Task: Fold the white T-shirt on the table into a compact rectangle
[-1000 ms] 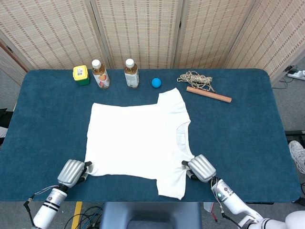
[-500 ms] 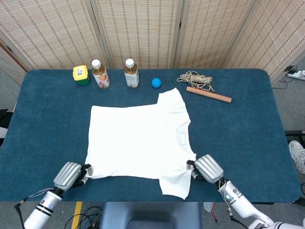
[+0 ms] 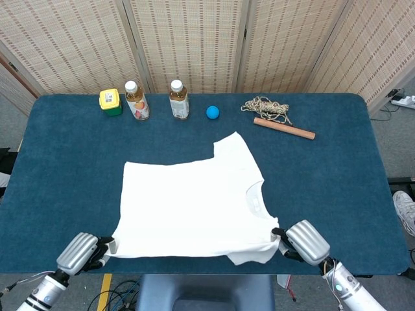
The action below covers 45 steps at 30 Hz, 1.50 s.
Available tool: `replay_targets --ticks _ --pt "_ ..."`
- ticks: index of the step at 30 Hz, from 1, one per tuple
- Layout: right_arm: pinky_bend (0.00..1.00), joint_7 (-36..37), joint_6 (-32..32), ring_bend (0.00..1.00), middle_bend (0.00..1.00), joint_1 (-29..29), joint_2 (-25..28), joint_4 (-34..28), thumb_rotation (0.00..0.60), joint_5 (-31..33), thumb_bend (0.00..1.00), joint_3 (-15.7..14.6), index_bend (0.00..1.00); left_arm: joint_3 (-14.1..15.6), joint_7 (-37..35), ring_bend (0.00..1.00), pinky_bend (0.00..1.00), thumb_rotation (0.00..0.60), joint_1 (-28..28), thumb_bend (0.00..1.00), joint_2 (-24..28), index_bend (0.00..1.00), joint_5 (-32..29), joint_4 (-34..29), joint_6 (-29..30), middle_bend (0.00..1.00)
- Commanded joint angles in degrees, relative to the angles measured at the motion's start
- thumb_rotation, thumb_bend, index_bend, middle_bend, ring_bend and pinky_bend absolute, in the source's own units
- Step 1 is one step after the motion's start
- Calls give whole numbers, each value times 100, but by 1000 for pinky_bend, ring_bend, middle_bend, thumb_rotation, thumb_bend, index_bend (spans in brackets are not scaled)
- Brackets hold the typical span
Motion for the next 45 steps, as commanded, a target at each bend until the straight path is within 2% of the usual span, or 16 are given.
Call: replay_targets --ticks 1,12,20,24,29,45 --pt "936 129 179 921 955 -159 264 -215 600 -202 590 -216 805 170 -96 910 1000 600 162 565 160 637 165 -146 210 957" --pt "936 368 543 927 968 -494 821 -512 600 -826 591 -715 830 681 -375 910 1000 600 610 565 598 638 667 -282 754 957" --pt "936 581 734 927 983 -627 982 -497 600 -1250 603 -914 855 985 -331 911 1000 600 895 566 817 638 1096 -281 1077 957" --pt "936 629 756 927 985 -669 1031 -490 600 -1323 638 -940 859 1000 -299 910 1000 600 964 565 864 640 1123 -300 1118 956" --pt "936 573 664 927 985 -694 955 -456 600 -1144 648 -786 859 777 -169 911 1000 600 827 566 808 639 944 -333 864 956" --pt "946 -408 4 940 985 -640 260 -526 600 -16 648 139 859 -514 655 910 1000 600 -404 565 392 638 -140 -325 -817 955"
